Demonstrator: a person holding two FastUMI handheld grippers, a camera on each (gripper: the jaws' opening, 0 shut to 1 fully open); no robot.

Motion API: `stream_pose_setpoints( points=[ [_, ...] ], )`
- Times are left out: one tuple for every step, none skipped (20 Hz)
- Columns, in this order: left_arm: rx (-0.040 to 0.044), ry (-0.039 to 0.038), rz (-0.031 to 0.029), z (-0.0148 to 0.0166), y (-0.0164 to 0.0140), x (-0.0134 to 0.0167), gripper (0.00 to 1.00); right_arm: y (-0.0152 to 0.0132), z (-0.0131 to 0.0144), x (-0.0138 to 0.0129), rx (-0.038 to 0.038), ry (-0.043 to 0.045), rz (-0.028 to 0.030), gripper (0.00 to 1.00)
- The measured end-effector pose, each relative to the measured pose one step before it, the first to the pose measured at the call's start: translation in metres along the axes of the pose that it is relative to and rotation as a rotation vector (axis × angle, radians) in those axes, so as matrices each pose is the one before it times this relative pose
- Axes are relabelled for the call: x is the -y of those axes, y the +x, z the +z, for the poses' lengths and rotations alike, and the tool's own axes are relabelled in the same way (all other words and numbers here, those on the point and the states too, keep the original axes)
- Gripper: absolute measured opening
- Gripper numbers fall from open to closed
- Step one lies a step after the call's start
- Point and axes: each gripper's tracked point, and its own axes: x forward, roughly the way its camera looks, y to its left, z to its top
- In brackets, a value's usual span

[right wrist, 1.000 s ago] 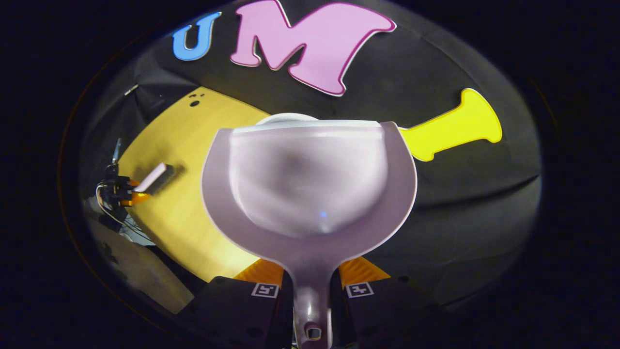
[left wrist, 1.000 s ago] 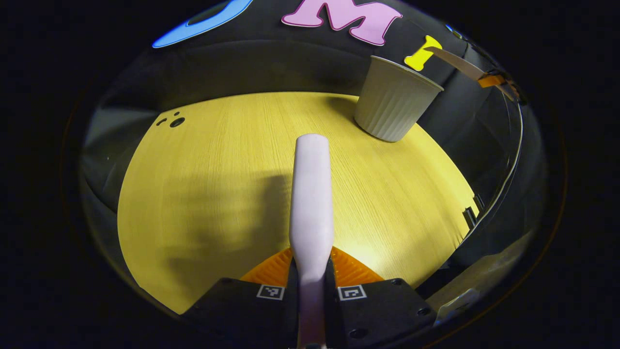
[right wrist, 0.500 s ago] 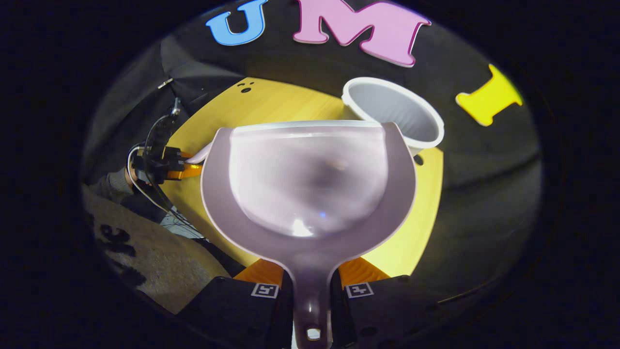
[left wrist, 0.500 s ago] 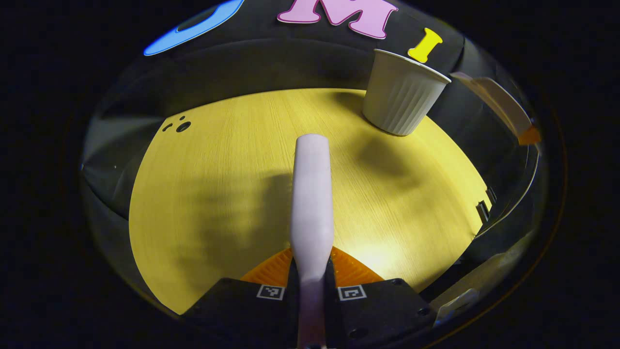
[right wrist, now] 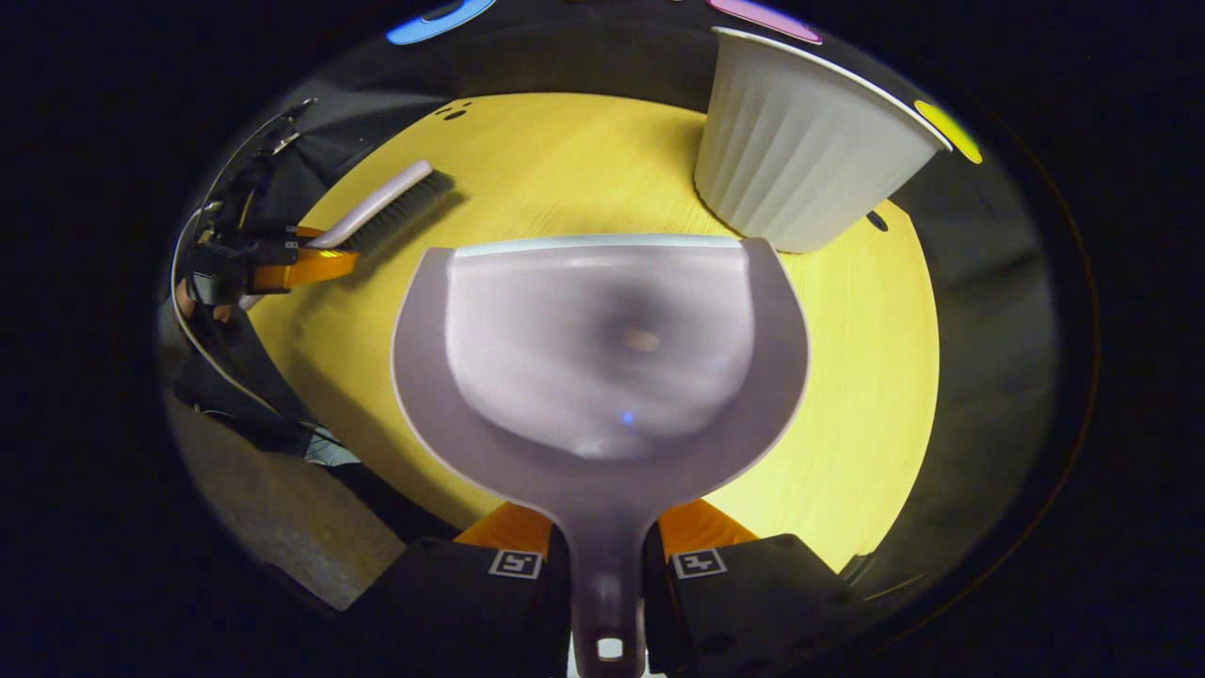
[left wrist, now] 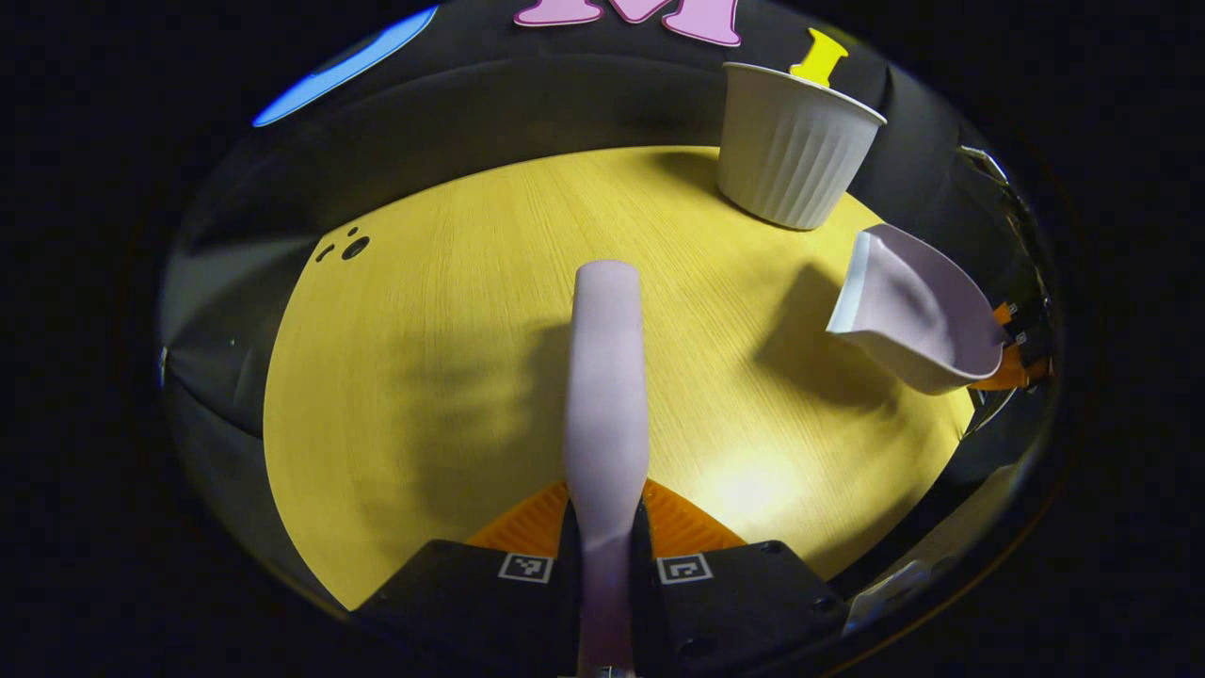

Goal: Pick up the small broom and dustpan from the desktop, sweep the trash into the dustpan with the broom, and then empty the trash into the garbage bin.

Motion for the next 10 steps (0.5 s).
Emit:
stream_pose_setpoints(
  points=[
    [-0.00348, 0.00255, 0.00847, -0.00005, 0.00303, -0.00209, 0.25, 0.00758, -0.00082, 0.00096, -0.00090, 0.00802, -0.00630, 0.35],
    [-0.00531, 0.00152, 0.00960, -0.00027, 0.00319, -0.00189, 0.27, 0.00806, -0.00157, -0.00024, -0.00481, 0.00980, -0.00056, 0.35],
    [-0.00666, 0.00098, 0.00863, -0.00105, 0.00322, -0.00288, 0.25, 0.00767, -0.00094, 0.00020, -0.00115, 0.01156, 0.00202, 0.35],
    [-0.00682, 0.00095, 0.00771, -0.00102, 0.00291, -0.00242, 0.26, 0.00826, -0.00403, 0.00100, -0.00411, 0.01054, 0.00370, 0.35],
    [-0.00555, -0.00038, 0.00649, -0.00113, 0.00161, -0.00062, 0.27, 0.00578, -0.00280, -0.00032, -0.00727, 0.00659, 0.00483, 0.39],
    [-0.00619, -0.00036, 0.00583, -0.00107, 0.00137, -0.00054, 0.27, 0.00379, -0.00248, -0.00026, -0.00578, 0.00641, -0.00112, 0.35],
    [-0.00719, 0.00200, 0.00630, -0.00202, 0.00123, -0.00077, 0.27, 0.00372, -0.00134, 0.00016, -0.00721, 0.00141, -0.00066, 0.35],
    [-0.00486, 0.00446, 0.00684, -0.00094, 0.00096, -0.00068, 0.27, 0.00304, -0.00297, -0.00024, -0.00561, -0.00216, 0.00009, 0.35],
    [-0.00667, 0.00555, 0.00668, -0.00266, 0.00233, -0.00142, 0.28, 0.00286, -0.00250, -0.00045, -0.00971, 0.00025, 0.00050, 0.35],
    [-0.00356, 0.00604, 0.00739, -0.00073, 0.00074, -0.00047, 0.28, 0.00101, -0.00100, -0.00020, -0.00395, -0.00140, -0.00187, 0.36]
  ],
)
